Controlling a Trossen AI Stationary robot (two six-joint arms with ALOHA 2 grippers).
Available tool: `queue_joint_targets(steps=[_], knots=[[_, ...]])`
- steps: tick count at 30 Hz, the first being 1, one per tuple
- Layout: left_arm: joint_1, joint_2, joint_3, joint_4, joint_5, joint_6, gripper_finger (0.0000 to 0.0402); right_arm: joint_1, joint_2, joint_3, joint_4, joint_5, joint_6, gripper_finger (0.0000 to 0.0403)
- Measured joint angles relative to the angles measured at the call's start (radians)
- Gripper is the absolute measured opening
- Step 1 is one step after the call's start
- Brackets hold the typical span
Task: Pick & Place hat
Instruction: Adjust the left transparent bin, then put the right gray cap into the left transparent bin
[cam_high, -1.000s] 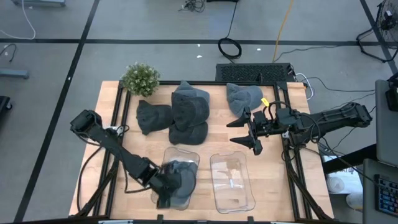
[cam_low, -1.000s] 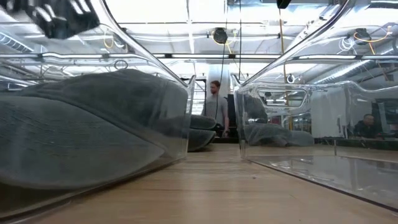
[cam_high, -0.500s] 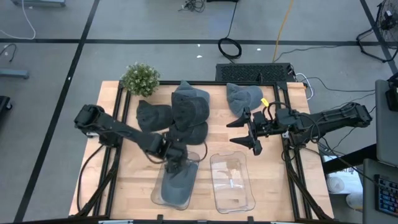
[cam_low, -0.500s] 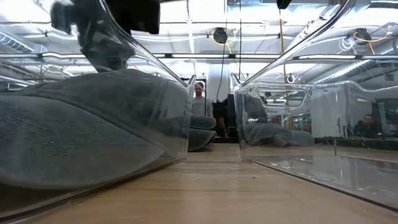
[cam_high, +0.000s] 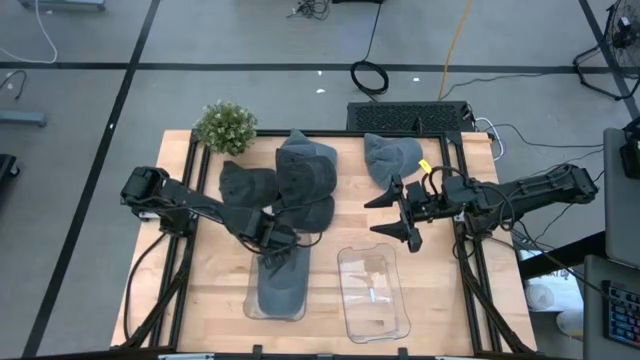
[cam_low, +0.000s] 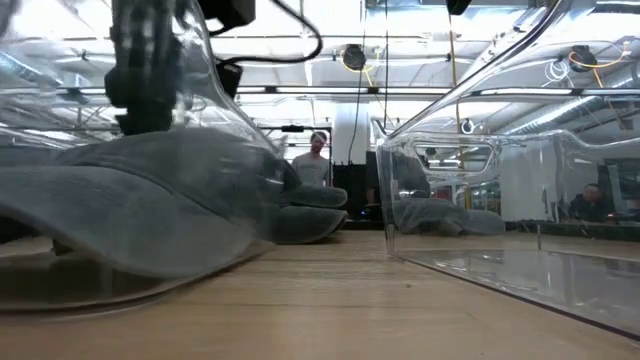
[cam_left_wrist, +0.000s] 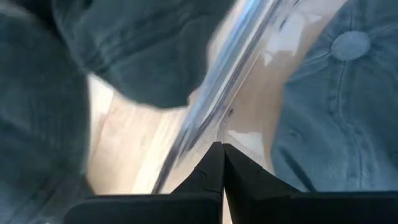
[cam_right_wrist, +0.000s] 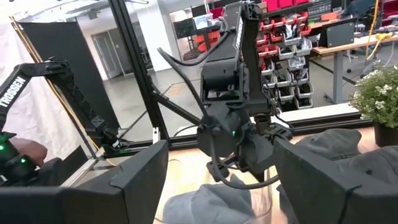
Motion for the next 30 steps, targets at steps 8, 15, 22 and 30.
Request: queue_joint_targets(steps=[8, 15, 22, 30], knots=[[-0.055, -0.033, -0.002, 0.052, 0.000, -0.025, 0.0004, -0.002, -0.003, 0.000, -0.042, 0.044, -0.009, 0.0276], [-0.155, -0.228, 0.001, 0.178, -0.193, 0.057, 0.0005, -0.118, -0.012, 0.025, -0.282, 0.296, 0.002, 0.0276], [-0.253, -0.381, 0.000, 0.295, -0.494, 0.216, 0.0018, -0.489, 0.114, 0.183, -0.676, 0.247, -0.012, 0.0276], [-0.247, -0.407, 0.000, 0.405, -0.493, 0.359, 0.0107, -0.811, 0.386, 0.303, -0.875, 0.070, -0.223, 0.0285]])
